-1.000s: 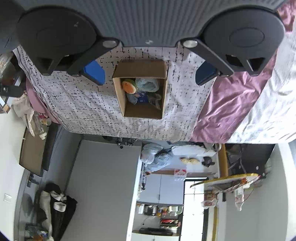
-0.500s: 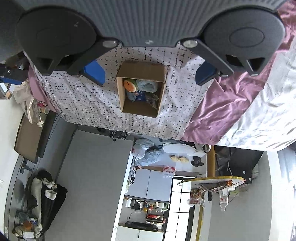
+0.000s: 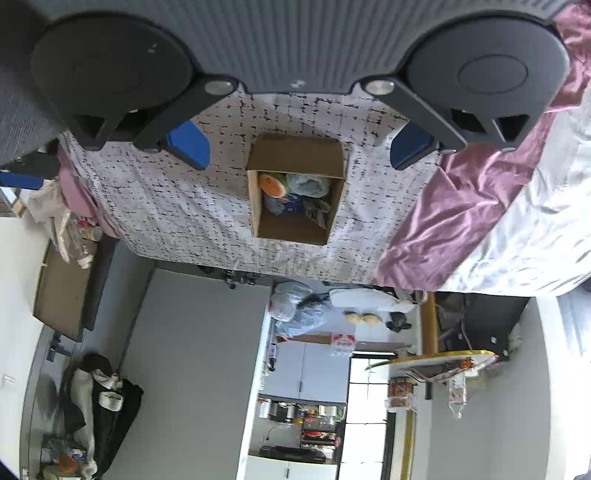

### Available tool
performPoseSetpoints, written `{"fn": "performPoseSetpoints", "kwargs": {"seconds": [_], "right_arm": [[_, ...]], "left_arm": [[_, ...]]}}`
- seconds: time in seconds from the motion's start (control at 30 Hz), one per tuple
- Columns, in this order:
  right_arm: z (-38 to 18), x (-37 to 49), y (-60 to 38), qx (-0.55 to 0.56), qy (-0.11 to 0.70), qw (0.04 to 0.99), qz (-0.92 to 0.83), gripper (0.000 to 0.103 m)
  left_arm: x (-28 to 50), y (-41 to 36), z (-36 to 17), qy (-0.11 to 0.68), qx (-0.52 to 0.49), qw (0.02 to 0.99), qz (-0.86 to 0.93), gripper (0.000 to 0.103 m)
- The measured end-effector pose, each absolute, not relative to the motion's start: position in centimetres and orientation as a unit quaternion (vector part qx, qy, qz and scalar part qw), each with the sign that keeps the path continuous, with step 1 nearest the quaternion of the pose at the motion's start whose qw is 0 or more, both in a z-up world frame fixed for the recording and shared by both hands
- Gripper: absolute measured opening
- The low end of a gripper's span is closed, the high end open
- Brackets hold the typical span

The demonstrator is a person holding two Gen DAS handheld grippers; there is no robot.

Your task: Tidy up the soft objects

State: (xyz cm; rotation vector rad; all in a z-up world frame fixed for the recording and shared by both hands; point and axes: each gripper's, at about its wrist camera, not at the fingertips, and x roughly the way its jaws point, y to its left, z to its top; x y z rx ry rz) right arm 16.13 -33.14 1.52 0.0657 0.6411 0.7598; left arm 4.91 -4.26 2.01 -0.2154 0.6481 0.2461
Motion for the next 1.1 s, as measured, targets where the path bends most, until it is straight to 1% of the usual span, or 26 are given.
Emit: {"fn": "performPoseSetpoints", "kwargs": {"seconds": [0.6,1.1], "right_arm": [[0.85,16.67,-32.47,0.047,0.318,0.869,0.375,0.103],[1.13,16.02,-32.34,0.042,0.303,0.877,0.369,0.103]], "left_arm": [[4.68,-4.4,1.97,0.313,-0.118,0.935,0.119,0.103],[4.85,-4.76,1.98,0.311,-0.116,0.935,0.123,0.103]]}}
